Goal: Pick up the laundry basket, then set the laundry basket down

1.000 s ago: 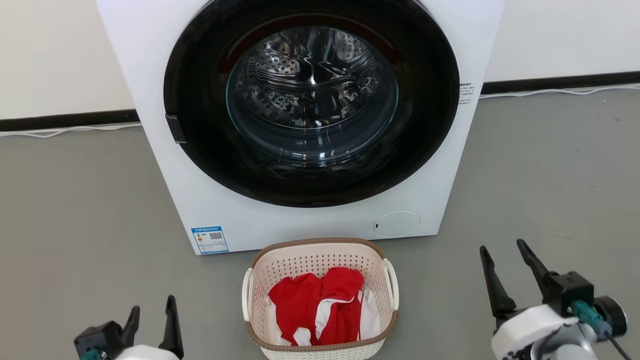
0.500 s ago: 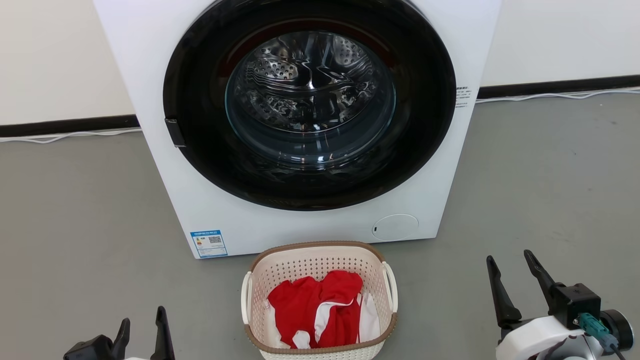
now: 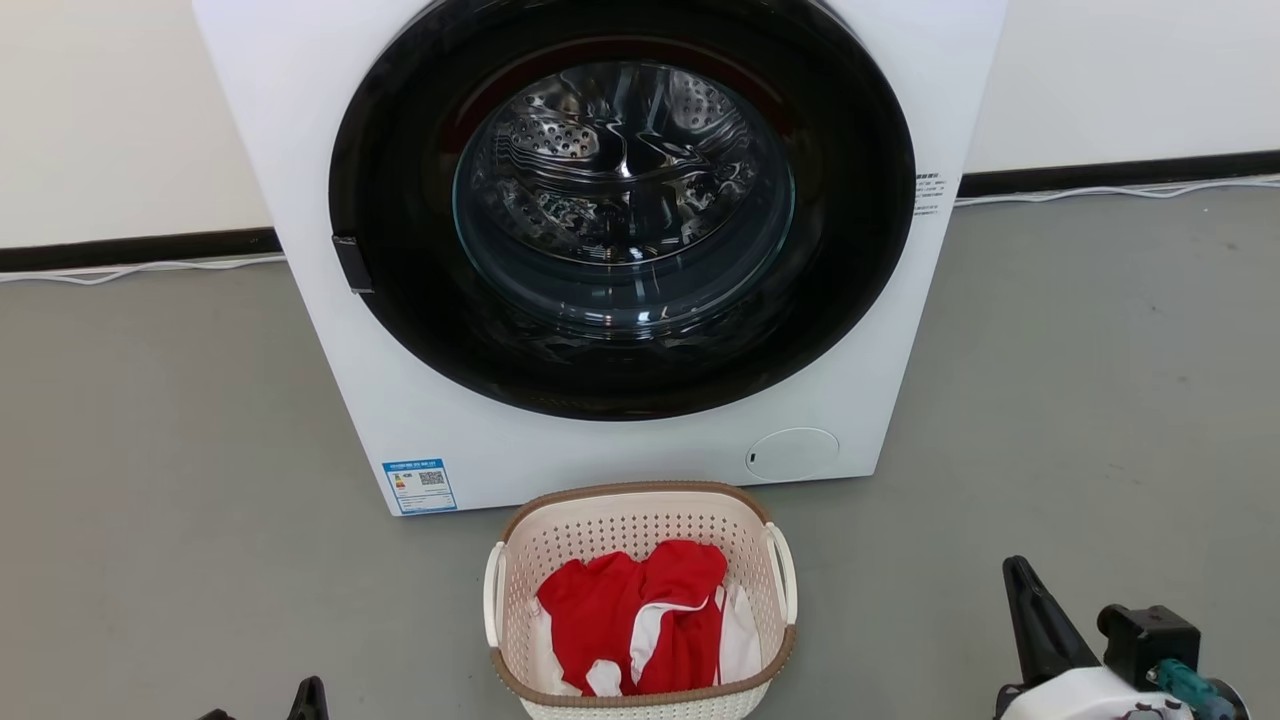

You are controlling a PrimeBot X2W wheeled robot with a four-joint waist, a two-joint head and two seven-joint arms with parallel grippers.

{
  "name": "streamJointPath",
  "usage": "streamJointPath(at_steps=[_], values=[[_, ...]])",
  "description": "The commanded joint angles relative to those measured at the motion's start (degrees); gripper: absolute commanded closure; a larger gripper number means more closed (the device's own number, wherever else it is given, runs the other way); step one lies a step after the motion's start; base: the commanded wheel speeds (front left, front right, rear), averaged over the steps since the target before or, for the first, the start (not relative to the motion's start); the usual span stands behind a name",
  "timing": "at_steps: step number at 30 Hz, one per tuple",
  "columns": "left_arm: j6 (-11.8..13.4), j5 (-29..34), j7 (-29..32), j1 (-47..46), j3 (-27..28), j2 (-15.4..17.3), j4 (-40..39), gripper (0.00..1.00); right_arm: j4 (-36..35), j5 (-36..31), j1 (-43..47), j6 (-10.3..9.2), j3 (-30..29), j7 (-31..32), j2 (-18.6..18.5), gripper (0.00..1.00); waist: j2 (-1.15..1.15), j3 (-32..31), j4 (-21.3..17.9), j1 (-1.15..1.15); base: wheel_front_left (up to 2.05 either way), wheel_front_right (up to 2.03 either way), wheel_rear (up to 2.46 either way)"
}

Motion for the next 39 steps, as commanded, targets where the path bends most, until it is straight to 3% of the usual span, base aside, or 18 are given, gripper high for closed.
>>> streamJointPath(at_steps=[1, 39], values=[[-0.5, -1.0, 0.0, -2.0, 0.8, 0.6, -1.6, 1.00, -1.8, 1.8, -2.1, 0.03, -0.3, 0.5, -0.5, 1.00, 0.00, 0.1, 0.0, 0.04, 0.00, 0.00, 0.00], [-5.0, -19.1, 6.1, -4.8, 4.5, -1.6, -4.2, 1.00, -5.4, 28.7, -2.4, 0.15, -0.9, 6.2, 0.3, 1.00, 0.00, 1.3, 0.5, -0.02, 0.00, 0.00, 0.00]])
